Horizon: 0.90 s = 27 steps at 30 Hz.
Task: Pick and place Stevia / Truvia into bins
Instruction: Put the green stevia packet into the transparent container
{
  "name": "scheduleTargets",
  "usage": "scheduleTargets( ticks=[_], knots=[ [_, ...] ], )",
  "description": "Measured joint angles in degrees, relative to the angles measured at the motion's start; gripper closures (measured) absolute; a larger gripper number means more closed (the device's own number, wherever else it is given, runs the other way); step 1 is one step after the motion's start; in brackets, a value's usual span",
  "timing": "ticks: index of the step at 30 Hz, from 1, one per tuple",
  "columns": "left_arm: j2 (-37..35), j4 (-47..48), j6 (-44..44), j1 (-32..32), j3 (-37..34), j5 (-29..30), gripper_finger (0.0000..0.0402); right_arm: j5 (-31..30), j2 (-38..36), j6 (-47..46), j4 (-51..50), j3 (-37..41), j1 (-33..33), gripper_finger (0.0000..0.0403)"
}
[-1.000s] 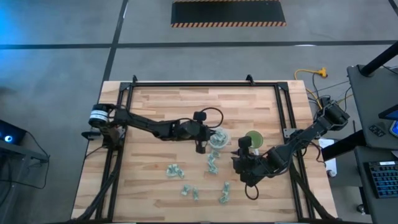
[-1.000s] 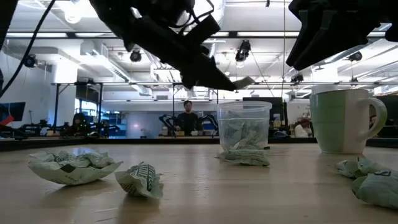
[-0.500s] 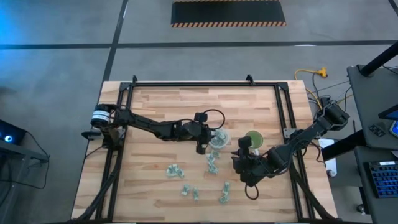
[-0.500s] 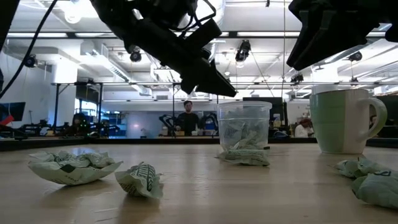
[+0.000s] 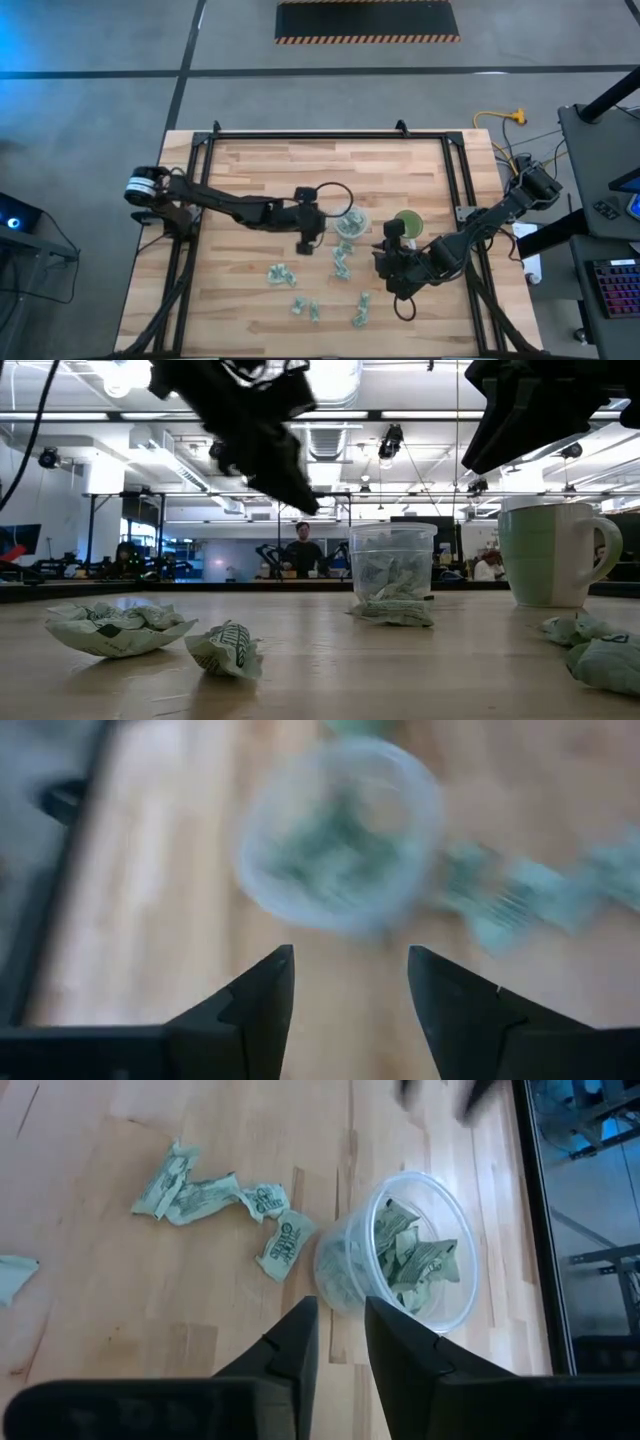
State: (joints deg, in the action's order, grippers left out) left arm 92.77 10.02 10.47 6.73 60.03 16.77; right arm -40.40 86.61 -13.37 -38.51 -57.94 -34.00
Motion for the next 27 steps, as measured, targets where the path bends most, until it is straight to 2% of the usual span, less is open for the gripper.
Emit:
scheduleTargets(
  ticks=[2, 6, 9, 13, 17, 20, 23, 27],
  knots=[
    [-2.04, 6.66, -3.98, 1.48, -0.62, -2.3, 0.0221, 0.0, 0.0, 0.03, 0.0, 0.0, 0.0, 0.0329],
    [-4.03, 14.19, -11.6, 5.09, -1.71, -4.65, 0.0221, 0.0, 0.0, 0.02, 0.24, 0.0, 0.0, 0.0333],
    [-4.49, 15.5, -15.43, 7.78, -2.28, -4.79, 0.0221, 0.79, 0.0, -1.03, 0.89, 0.05, 0.0, 0.0332],
    [-4.44, 16.05, -18.39, 10.54, -2.34, -4.82, 0.0221, 10.98, 0.29, -2.74, 4.21, 0.43, 0.04, 0.0328],
    [-4.44, 15.7, -19.24, 11.87, -2.34, -4.66, 0.0221, 24.72, 1.56, -2.68, 12.61, 1.67, -0.02, 0.0325],
    [-4.44, 15.28, -19.6, 12.23, -2.34, -4.46, 0.0221, 32.57, 3.51, -1.25, 19.61, 2.56, -0.02, 0.0327],
    [-4.44, 14.77, -20.63, 12.19, -2.36, -4.4, 0.0221, 36.39, 6.45, 0.8, 24.33, 2.95, -0.17, 0.0328],
    [-4.44, 14.53, -21.34, 12.3, -2.38, -4.36, 0.0221, 36.58, 10.25, 1.35, 24.63, 2.61, -0.28, 0.0323]
  ],
)
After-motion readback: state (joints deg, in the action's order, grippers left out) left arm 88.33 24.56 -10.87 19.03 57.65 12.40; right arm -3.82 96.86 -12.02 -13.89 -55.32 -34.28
